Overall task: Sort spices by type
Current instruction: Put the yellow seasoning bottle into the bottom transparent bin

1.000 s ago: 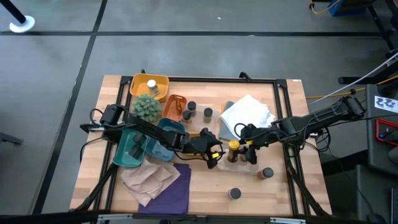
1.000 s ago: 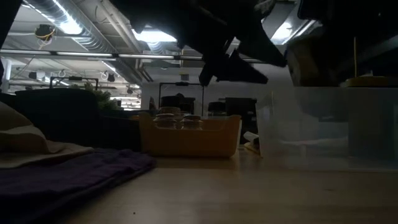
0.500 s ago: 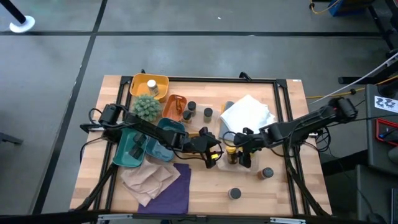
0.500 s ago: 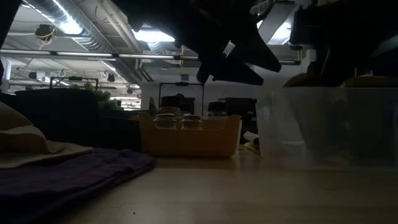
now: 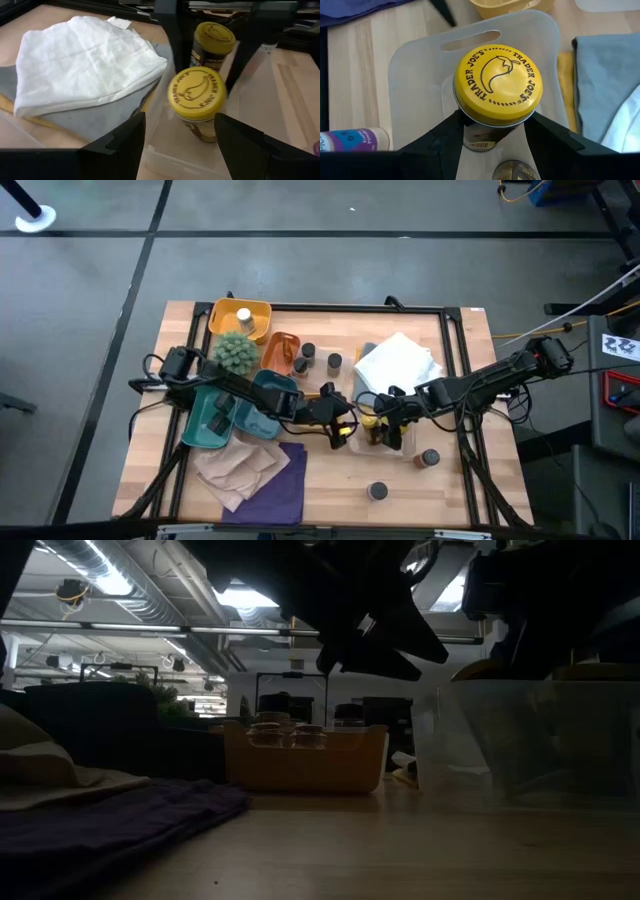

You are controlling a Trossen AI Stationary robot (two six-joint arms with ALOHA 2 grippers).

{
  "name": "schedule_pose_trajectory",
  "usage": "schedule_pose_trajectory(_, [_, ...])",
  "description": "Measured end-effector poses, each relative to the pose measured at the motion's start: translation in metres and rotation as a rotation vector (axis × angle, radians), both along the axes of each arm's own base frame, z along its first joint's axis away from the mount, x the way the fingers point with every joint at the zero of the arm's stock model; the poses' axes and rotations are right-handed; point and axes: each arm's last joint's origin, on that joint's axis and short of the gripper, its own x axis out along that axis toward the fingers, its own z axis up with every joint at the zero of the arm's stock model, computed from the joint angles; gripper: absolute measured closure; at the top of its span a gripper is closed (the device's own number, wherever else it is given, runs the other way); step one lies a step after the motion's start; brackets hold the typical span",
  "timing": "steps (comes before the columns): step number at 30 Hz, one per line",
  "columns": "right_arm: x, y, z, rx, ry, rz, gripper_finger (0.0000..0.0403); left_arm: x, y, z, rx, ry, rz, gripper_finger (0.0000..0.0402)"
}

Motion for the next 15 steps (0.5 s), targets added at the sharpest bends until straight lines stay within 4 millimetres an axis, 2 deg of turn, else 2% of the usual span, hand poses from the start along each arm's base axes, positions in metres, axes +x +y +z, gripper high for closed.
schedule_pose_trajectory(15, [-0.0063,0.0019,0.0051,0.103,0.022,0.068,0.0203,0.0024,0.0111,-0.0039,0.003,0.012,0.028,0.018])
